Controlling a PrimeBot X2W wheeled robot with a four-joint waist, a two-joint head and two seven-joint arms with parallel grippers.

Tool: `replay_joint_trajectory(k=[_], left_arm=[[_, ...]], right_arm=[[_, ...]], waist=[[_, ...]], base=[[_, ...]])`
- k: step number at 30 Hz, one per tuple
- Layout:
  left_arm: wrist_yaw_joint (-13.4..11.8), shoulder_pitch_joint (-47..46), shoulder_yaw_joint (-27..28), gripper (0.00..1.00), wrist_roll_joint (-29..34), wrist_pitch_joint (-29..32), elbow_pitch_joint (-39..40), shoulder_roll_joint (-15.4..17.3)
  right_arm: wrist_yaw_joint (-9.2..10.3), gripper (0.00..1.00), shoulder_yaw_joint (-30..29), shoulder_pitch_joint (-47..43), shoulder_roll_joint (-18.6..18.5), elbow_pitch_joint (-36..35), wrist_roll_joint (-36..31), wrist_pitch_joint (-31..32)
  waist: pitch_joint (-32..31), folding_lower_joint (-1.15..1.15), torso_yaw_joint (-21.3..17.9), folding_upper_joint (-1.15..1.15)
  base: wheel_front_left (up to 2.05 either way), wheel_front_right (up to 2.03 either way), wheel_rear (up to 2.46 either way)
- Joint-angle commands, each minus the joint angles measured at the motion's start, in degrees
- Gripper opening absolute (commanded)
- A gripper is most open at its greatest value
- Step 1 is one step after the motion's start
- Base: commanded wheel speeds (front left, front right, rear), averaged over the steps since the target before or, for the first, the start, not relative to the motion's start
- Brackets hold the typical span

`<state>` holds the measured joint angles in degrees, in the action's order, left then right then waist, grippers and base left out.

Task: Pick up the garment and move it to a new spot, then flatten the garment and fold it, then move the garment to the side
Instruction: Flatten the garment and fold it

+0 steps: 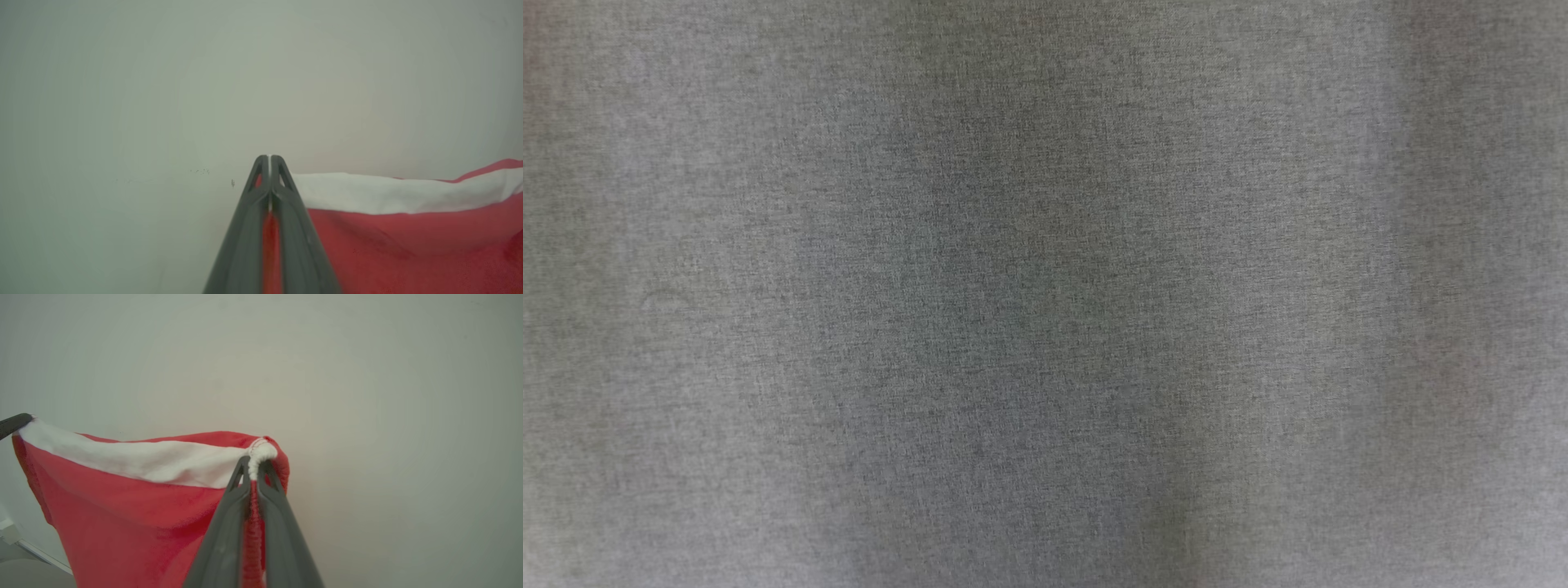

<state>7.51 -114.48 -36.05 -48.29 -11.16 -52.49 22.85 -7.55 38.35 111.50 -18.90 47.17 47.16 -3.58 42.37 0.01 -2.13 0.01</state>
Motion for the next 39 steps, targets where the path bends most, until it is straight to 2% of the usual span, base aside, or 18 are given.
replay_joint_trajectory(k=[1,5,10,13,17,22,26,27,32,39], left_arm=[[-0.10,0.72,-0.52,0.00,-0.33,-0.61,-0.10,0.43],[-0.10,5.88,-2.07,0.00,-3.72,-2.75,2.07,1.51],[-0.10,18.30,0.17,0.00,-7.69,-3.99,8.35,4.17],[-0.16,28.96,4.95,0.00,-7.48,-4.06,14.53,5.87],[-2.36,45.65,12.15,0.00,-4.94,-4.07,24.58,6.51],[-5.75,66.01,19.58,0.00,-1.39,-4.07,37.30,4.43],[-7.65,80.07,23.77,0.00,1.65,-4.08,45.08,0.97],[-7.65,80.07,23.77,0.00,1.65,-4.08,45.08,0.97],[-7.96,93.49,27.03,0.00,4.38,-4.08,49.72,-3.41],[-7.04,107.81,30.88,0.00,6.72,-4.09,51.57,-9.75]], right_arm=[[0.16,0.00,0.79,-0.14,-0.20,-0.39,0.67,-0.56],[0.16,0.00,4.33,-4.95,-1.06,-3.43,4.85,-2.65],[0.16,0.00,9.30,-14.80,-4.10,-12.18,10.00,-5.57],[0.16,0.00,12.60,-22.80,-6.94,-18.55,12.67,-7.06],[0.16,0.00,15.16,-33.62,-10.74,-25.83,14.64,-8.82],[0.16,0.00,16.58,-46.94,-15.02,-32.74,14.58,-10.31],[0.16,0.00,15.74,-57.61,-17.05,-35.89,14.22,-11.13],[0.16,0.00,15.74,-57.61,-17.05,-35.89,14.22,-11.13],[0.16,0.00,13.32,-70.14,-18.07,-38.48,13.44,-11.50],[0.16,0.00,8.29,-86.82,-18.34,-40.43,12.79,-11.63]], waist=[[-0.03,-0.01,-0.04,-0.01],[-2.03,-0.01,-0.22,-0.01],[-6.26,-0.01,-0.23,-0.01],[-9.28,-0.01,-0.35,-0.01],[-13.26,-0.01,-0.54,-0.01],[-17.18,-0.01,-0.35,-0.01],[-19.96,-0.01,0.01,-0.01],[-19.96,-0.01,0.01,-0.01],[-23.28,-0.01,0.15,-0.01],[-27.62,-0.01,0.62,-0.01]], base=[[0.00,0.00,0.00],[0.00,0.00,0.00],[0.00,0.00,0.00],[0.00,0.00,0.00],[0.00,0.00,0.00],[0.00,0.00,0.00],[0.00,0.00,0.00],[0.00,0.00,0.00],[0.00,0.00,0.00],[0.00,0.00,0.00]])
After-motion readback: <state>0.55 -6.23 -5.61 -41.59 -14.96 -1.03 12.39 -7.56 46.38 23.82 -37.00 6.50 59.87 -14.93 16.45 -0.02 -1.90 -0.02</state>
